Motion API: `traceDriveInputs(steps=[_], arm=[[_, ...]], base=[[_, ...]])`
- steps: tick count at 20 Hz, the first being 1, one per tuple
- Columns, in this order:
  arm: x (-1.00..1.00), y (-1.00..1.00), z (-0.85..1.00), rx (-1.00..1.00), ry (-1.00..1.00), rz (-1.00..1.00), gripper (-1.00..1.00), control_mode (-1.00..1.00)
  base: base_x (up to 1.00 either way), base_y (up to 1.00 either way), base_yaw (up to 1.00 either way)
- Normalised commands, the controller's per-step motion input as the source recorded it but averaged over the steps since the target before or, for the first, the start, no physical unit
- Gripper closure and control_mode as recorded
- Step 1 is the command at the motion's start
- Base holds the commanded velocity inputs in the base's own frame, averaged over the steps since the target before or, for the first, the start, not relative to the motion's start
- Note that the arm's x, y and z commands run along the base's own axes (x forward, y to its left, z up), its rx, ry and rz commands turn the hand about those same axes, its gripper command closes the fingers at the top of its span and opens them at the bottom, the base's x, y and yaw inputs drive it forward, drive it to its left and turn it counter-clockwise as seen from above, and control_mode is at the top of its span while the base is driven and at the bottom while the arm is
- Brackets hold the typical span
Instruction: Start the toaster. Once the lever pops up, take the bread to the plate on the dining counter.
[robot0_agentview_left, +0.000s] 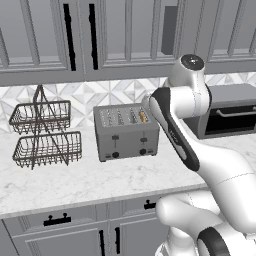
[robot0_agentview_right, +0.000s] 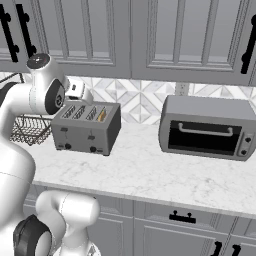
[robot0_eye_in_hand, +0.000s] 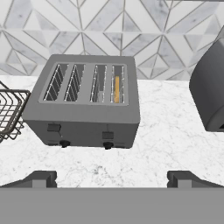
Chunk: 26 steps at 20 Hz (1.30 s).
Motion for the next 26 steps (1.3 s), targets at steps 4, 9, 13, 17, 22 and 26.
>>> traceDriveInputs(steps=[4, 9, 13, 17, 22, 26], arm=[[0.00, 0.00, 0.00, 0.00, 0.00, 0.00, -1.00, -1.00], [0.00, 0.00, 0.00, 0.00, 0.00, 0.00, -1.00, -1.00], [0.00, 0.00, 0.00, 0.00, 0.00, 0.00, -1.00, -1.00], [0.00, 0.00, 0.00, 0.00, 0.00, 0.00, -1.00, -1.00], [0.00, 0.00, 0.00, 0.00, 0.00, 0.00, -1.00, -1.00], [0.00, 0.00, 0.00, 0.00, 0.00, 0.00, -1.00, -1.00]], base=[[0.00, 0.00, 0.00], [0.00, 0.00, 0.00], [0.00, 0.00, 0.00], [0.00, 0.00, 0.00], [0.00, 0.00, 0.00], [0.00, 0.00, 0.00]])
